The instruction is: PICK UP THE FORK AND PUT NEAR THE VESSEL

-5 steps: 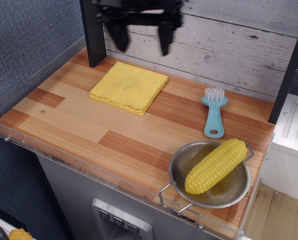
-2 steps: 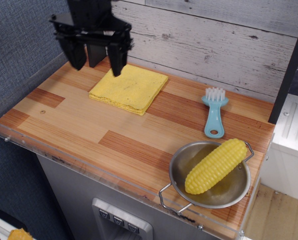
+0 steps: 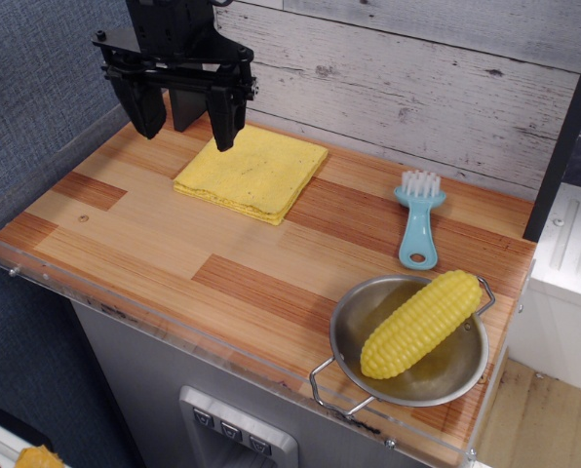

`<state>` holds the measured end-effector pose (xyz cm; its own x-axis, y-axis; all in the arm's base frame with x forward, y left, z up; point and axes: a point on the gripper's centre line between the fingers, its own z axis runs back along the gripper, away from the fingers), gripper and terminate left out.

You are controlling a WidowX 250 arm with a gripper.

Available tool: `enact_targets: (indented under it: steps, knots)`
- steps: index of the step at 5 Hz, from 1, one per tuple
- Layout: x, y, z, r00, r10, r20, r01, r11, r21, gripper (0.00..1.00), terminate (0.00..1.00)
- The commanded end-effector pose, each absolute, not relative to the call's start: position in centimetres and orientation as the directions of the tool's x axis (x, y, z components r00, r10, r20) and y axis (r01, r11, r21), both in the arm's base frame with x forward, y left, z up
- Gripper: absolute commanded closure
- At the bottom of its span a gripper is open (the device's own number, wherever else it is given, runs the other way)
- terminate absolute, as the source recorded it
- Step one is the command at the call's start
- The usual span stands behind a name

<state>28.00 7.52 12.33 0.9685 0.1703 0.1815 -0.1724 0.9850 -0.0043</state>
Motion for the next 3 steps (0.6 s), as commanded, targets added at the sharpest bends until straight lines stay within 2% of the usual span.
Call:
enact_targets:
  steps: [1,2,3]
  knots:
    - [28.01,7.56,13.58,0.958,0.173,0.230,-0.178,0.984,-0.001,0.00,0.00]
    - [28.01,7.56,13.58,0.958,0.173,0.230,-0.178,0.984,-0.001,0.00,0.00]
    - [28.01,7.56,13.58,0.958,0.173,0.230,-0.178,0.984,-0.001,0.00,1.00]
